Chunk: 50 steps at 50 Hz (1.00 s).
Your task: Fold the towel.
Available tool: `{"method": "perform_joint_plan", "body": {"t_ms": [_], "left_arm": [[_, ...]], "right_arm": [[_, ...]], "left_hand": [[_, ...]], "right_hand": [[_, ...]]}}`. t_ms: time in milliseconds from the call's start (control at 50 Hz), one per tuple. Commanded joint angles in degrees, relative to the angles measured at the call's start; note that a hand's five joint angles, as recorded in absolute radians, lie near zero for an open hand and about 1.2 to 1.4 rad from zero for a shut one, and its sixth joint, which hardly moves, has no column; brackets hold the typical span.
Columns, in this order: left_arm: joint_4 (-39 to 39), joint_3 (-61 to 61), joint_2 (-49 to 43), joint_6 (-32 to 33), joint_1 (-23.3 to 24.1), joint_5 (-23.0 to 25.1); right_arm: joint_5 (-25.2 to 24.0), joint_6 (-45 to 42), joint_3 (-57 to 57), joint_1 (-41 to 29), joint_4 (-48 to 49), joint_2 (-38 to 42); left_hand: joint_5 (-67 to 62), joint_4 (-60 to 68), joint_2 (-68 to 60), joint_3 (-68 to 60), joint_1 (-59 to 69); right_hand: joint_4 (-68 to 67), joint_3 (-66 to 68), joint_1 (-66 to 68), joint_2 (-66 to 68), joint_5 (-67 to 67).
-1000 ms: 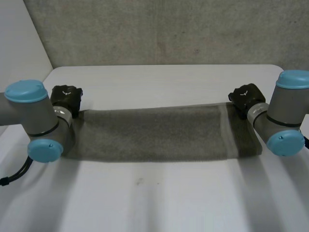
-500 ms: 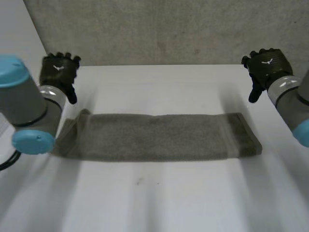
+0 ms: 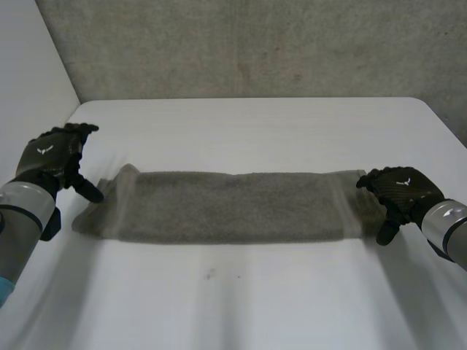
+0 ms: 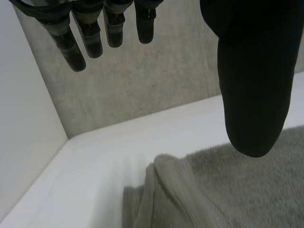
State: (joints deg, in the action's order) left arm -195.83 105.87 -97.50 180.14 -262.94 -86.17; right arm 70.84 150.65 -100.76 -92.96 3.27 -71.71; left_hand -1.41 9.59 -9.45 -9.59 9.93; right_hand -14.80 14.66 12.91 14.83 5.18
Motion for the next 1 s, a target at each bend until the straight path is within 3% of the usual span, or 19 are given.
{"method": "perform_joint_plan", "body": {"t_ms": [20, 100, 140, 280, 580, 680, 780, 920, 1000], "left_arm": [[-1.75, 0.47, -3.40, 0.21, -0.12, -0.41], [-1.84, 0.91, -3.66, 0.21, -0.12, -0.41], [-1.93, 1.00, -3.66, 0.21, -0.12, -0.32], [-1.93, 1.27, -3.66, 0.21, -0.03, -0.32], [-1.93, 2.06, -3.66, 0.21, 0.06, -0.32], [-1.93, 2.06, -3.58, 0.30, -0.03, -0.41], [-1.93, 2.06, -3.22, 0.21, -0.21, -0.49], [-1.93, 2.06, -3.14, 0.21, -0.30, -0.49], [-1.93, 2.14, -3.14, 0.21, -0.30, -0.58]], "right_arm": [[-0.53, -4.21, -0.32, 2.95, 4.64, 5.96], [-0.53, -6.78, -0.14, 3.57, 5.96, 7.82], [-0.44, -7.92, 0.03, 3.84, 7.27, 8.69], [-0.27, -8.27, 0.73, 4.72, 9.65, 10.80], [1.32, -10.91, 2.67, 9.73, 8.60, 10.63], [5.00, -13.36, 5.56, 15.86, 5.80, 10.46], [5.10, -15.21, 7.85, 18.34, 3.42, 10.02], [5.10, -13.10, 10.67, 16.23, 3.59, 8.35], [5.10, -6.62, 14.52, 5.19, 3.59, 5.71]], "left_hand": [[1.41, 0.41, -0.55, -0.41, 0.07], [1.41, 0.41, -0.55, -0.41, 0.07], [1.41, 0.41, -0.55, -0.41, 0.07], [1.41, 0.41, -0.55, -0.41, 0.07], [1.41, 0.41, -0.55, -0.41, 0.07], [1.41, 0.41, -0.55, -0.41, 0.07], [1.41, 0.41, -0.55, -0.41, 0.07], [1.41, 0.41, -0.55, -0.41, 0.07], [1.41, 0.41, -0.55, -0.41, 0.07]], "right_hand": [[-15.60, 15.74, 17.48, 15.56, 15.21], [-22.37, 22.51, 24.25, 22.33, 21.98], [-37.42, 37.56, 39.30, 37.38, 37.03], [-65.14, 65.27, 67.02, 65.10, 64.75], [-65.20, 65.34, 67.09, 65.17, 64.82], [-65.20, 65.34, 67.09, 65.17, 64.82], [-65.20, 65.34, 67.09, 65.17, 64.82], [-65.20, 65.34, 67.09, 65.17, 64.82], [-65.20, 65.34, 67.09, 65.17, 64.82]]}}
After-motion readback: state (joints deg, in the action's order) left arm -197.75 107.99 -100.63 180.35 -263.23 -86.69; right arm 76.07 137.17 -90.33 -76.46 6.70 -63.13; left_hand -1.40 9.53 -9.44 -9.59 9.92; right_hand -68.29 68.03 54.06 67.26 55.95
